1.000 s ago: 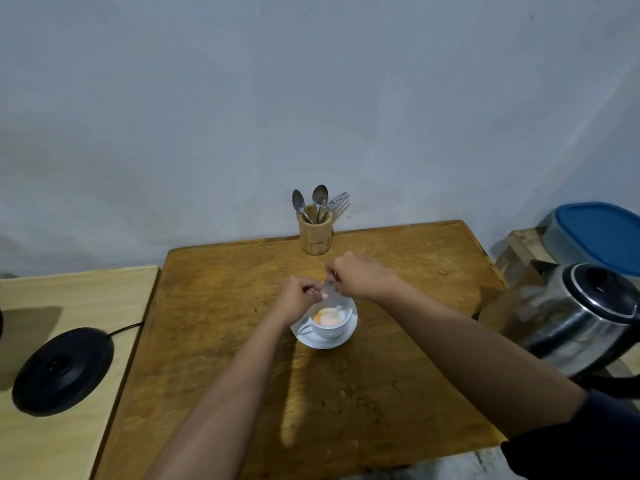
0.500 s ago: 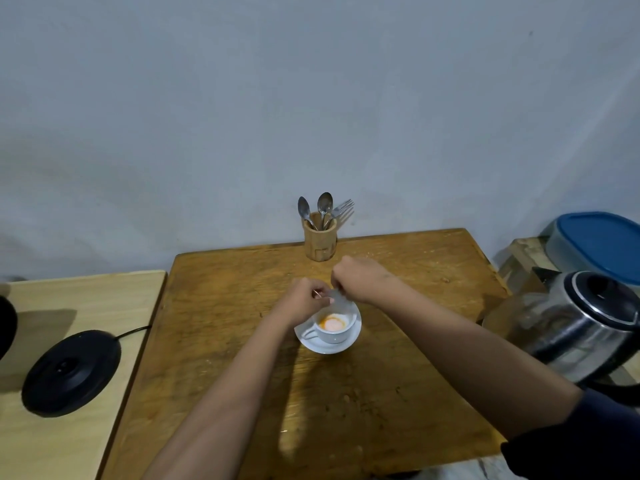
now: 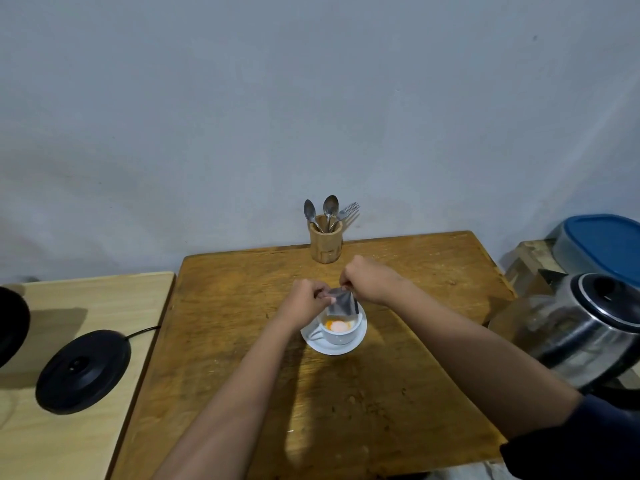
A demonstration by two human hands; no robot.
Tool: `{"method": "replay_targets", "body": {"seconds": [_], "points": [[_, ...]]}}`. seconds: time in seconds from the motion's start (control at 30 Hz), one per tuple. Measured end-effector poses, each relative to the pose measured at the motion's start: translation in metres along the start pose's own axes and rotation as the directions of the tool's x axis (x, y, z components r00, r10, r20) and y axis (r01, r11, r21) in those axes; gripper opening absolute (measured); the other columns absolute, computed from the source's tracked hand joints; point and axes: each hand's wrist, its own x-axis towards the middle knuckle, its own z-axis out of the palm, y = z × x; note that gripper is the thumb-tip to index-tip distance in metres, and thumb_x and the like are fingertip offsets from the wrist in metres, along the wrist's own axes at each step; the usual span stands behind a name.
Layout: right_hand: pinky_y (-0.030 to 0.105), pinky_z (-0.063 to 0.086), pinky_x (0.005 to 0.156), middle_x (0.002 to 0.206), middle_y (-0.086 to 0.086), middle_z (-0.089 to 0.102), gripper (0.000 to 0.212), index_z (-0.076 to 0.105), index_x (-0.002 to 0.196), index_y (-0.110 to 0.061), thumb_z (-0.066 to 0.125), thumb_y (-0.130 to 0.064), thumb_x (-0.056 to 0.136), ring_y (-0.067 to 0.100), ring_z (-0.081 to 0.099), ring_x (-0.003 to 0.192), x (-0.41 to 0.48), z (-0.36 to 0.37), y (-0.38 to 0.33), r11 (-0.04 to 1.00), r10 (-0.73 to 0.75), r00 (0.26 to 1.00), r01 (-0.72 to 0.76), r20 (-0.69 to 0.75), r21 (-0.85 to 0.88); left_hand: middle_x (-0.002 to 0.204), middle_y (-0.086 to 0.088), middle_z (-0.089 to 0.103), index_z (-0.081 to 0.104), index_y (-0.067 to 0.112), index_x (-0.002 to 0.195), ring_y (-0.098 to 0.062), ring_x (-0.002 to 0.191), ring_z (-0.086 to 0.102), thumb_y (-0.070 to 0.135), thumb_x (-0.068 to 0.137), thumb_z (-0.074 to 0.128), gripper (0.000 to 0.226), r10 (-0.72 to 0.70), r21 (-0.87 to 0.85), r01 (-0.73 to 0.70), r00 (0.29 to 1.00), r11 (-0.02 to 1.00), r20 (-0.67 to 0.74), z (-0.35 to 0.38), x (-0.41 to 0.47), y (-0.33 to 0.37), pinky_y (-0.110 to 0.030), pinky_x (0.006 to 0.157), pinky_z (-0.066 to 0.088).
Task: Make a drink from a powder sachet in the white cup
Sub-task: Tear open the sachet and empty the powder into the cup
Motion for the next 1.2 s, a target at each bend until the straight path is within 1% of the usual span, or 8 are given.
{"method": "replay_targets", "body": {"seconds": [0.17, 0.33, 0.57, 0.73, 0.83, 0.93, 1.03, 1.2], "points": [[0.031, 0.045, 0.059, 0.079, 0.007, 0.058, 0.014, 0.070, 0.085, -0.007, 0.056, -0.007, 0.086, 0.023, 0.056, 0.073, -0.003, -0.003, -0.001, 0.999, 0.000, 1.000, 0.000, 0.003, 0.050, 0.067, -0.004, 0.057, 0.072, 0.005, 0.086, -0.009, 0.056, 0.041, 0.014, 0.084, 0.064, 0.012, 0.009, 0.022, -0.009, 1.000, 1.000, -0.002, -0.006, 0.001, 0.001, -0.021, 0.052, 0.032], [0.034, 0.044, 0.061, 0.076, 0.013, 0.059, 0.017, 0.070, 0.083, -0.003, 0.054, 0.002, 0.082, 0.024, 0.053, 0.070, -0.002, 0.000, -0.003, 1.000, 0.018, 1.000, -0.018, 0.018, 0.022, 0.074, -0.004, 0.063, 0.073, 0.007, 0.090, -0.014, 0.064, 0.049, 0.018, 0.084, 0.065, 0.015, 0.007, 0.017, -0.006, 0.999, 1.000, -0.043, -0.001, -0.003, -0.001, -0.027, 0.061, 0.041], [0.034, 0.049, 0.067, 0.094, 0.014, 0.066, 0.015, 0.070, 0.090, -0.004, 0.056, -0.002, 0.085, 0.025, 0.058, 0.077, 0.000, 0.004, -0.005, 0.999, 0.004, 1.000, -0.004, 0.016, 0.033, 0.086, -0.015, 0.072, 0.073, 0.002, 0.092, -0.019, 0.075, 0.059, 0.012, 0.083, 0.065, 0.016, 0.015, 0.019, -0.014, 0.999, 1.000, -0.049, -0.003, -0.007, -0.006, -0.039, 0.076, 0.052], [0.039, 0.054, 0.075, 0.095, 0.016, 0.067, 0.013, 0.070, 0.087, -0.004, 0.057, -0.004, 0.085, 0.029, 0.063, 0.085, 0.003, 0.009, -0.005, 0.996, 0.011, 1.000, -0.011, 0.003, 0.084, 0.079, -0.009, 0.067, 0.073, 0.005, 0.088, -0.016, 0.070, 0.053, 0.015, 0.084, 0.064, 0.014, 0.020, 0.007, -0.020, 0.998, 1.000, -0.067, -0.005, -0.010, -0.009, -0.030, 0.064, 0.043], [0.036, 0.050, 0.066, 0.088, 0.014, 0.064, 0.014, 0.068, 0.084, -0.003, 0.055, -0.006, 0.086, 0.026, 0.059, 0.077, 0.004, 0.010, -0.008, 0.993, 0.021, 1.000, -0.020, -0.009, 0.117, 0.072, -0.007, 0.063, 0.069, 0.007, 0.077, -0.016, 0.065, 0.049, 0.018, 0.084, 0.063, 0.014, 0.009, -0.067, -0.016, 0.995, 0.998, -0.097, -0.006, -0.013, -0.016, -0.030, 0.062, 0.039], [0.029, 0.040, 0.062, 0.081, 0.008, 0.056, 0.014, 0.064, 0.078, -0.010, 0.054, -0.009, 0.088, 0.023, 0.054, 0.076, 0.006, 0.013, -0.017, 0.971, 0.027, 0.997, -0.011, -0.065, 0.240, 0.066, 0.000, 0.056, 0.062, 0.017, 0.070, -0.012, 0.062, 0.047, 0.015, 0.084, 0.063, 0.013, -0.045, -0.204, 0.009, 0.984, 0.979, -0.172, -0.013, -0.019, -0.025, -0.027, 0.061, 0.040], [0.032, 0.043, 0.064, 0.085, 0.005, 0.057, 0.013, 0.065, 0.094, -0.014, 0.055, -0.010, 0.087, 0.024, 0.057, 0.081, 0.011, 0.030, -0.038, 0.945, -0.018, 0.993, 0.055, -0.116, 0.322, 0.063, 0.003, 0.050, 0.055, 0.023, 0.069, -0.011, 0.061, 0.046, 0.009, 0.084, 0.063, 0.022, -0.126, -0.321, 0.049, 0.967, 0.946, -0.222, -0.024, -0.039, -0.040, -0.025, 0.061, 0.041], [0.037, 0.047, 0.072, 0.094, 0.012, 0.064, 0.015, 0.058, 0.094, -0.015, 0.055, -0.008, 0.082, 0.029, 0.059, 0.086, 0.022, 0.104, -0.100, 0.897, -0.179, 0.984, 0.166, -0.007, 0.410, 0.064, 0.000, 0.050, 0.057, 0.018, 0.072, -0.010, 0.061, 0.046, 0.005, 0.084, 0.061, 0.019, -0.358, -0.447, 0.203, 0.886, 0.871, -0.296, -0.025, -0.103, -0.113, -0.022, 0.060, 0.040]]}}
